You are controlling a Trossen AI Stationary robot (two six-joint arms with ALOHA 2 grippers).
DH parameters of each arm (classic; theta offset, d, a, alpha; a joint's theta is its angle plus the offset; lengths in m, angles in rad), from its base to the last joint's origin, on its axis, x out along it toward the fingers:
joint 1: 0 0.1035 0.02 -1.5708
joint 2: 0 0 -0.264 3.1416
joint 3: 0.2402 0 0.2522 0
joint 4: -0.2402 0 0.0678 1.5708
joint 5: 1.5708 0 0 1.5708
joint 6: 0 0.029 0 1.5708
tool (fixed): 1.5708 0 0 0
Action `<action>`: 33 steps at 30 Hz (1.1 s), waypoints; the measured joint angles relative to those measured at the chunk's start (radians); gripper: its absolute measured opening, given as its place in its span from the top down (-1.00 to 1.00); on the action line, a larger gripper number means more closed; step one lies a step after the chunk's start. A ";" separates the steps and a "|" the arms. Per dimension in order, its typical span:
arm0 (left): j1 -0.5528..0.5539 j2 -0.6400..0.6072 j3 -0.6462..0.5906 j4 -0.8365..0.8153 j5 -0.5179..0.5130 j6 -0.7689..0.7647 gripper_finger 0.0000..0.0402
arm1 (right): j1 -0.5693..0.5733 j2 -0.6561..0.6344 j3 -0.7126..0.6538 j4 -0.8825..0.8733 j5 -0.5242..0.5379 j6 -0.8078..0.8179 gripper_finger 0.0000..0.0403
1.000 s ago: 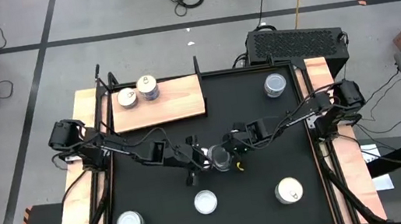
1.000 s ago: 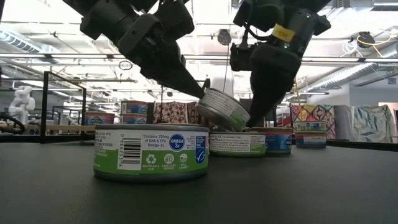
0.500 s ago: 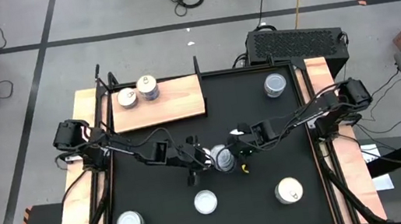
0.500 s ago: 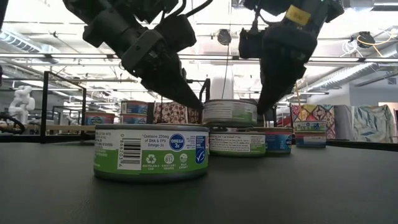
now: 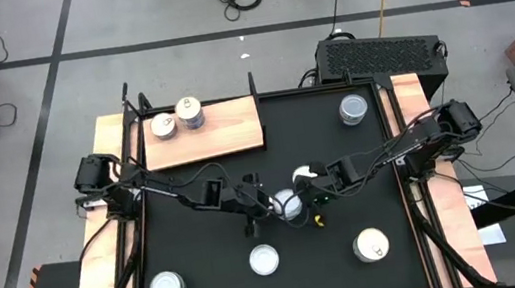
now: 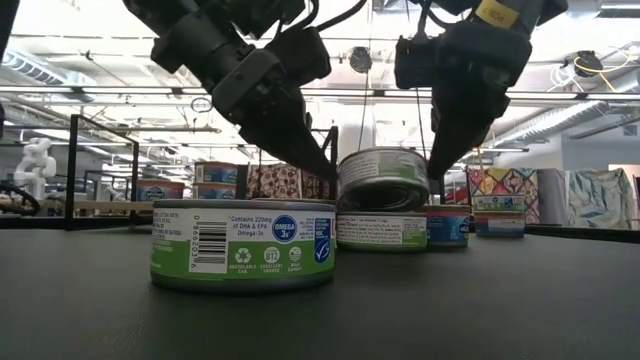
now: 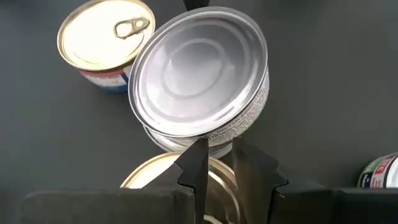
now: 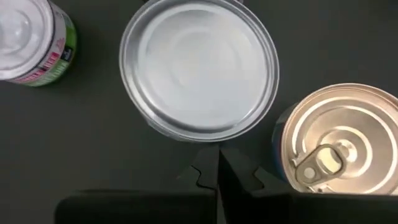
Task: Stack canned seafood by type on shelf
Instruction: Remove the green and white tuna can on top of the green and white tuna can on the table, then stack the blue and pink tuna can on top of the left blue and pink tuna can on the shelf
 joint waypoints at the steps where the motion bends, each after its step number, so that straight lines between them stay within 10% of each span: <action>1: 0.000 0.000 0.002 -0.007 0.000 0.000 0.62 | -0.001 0.000 0.000 0.001 0.000 0.008 1.00; 14: -0.001 -0.019 0.005 -0.108 0.000 -0.008 0.62 | -0.001 0.000 0.001 -0.003 0.003 0.021 1.00; 25: 0.044 -0.294 0.005 -0.431 -0.067 -0.199 0.62 | 0.006 0.001 0.001 0.045 0.002 -0.038 1.00; 33: 0.243 -0.271 -0.019 -0.504 0.208 -0.339 0.53 | 0.006 0.001 0.001 0.080 0.001 -0.039 1.00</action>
